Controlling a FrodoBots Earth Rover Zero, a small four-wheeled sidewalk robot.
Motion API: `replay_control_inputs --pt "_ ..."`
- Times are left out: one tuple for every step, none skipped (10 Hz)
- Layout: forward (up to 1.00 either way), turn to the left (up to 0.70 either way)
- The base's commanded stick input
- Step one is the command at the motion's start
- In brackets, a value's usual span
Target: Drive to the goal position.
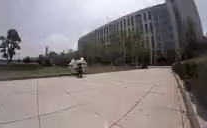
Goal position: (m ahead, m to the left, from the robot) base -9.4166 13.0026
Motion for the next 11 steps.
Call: replay_control_inputs --pt "0.0 0.7" --pt "0.0 0.7" --pt "0.0 0.7" --pt "0.0 0.7" --pt "0.0 0.7" --pt "0.0 0.7" --pt "0.0 0.7" --pt "0.0 0.7" --pt "0.0 0.7" --pt "0.0 0.7" --pt "0.0 0.7"
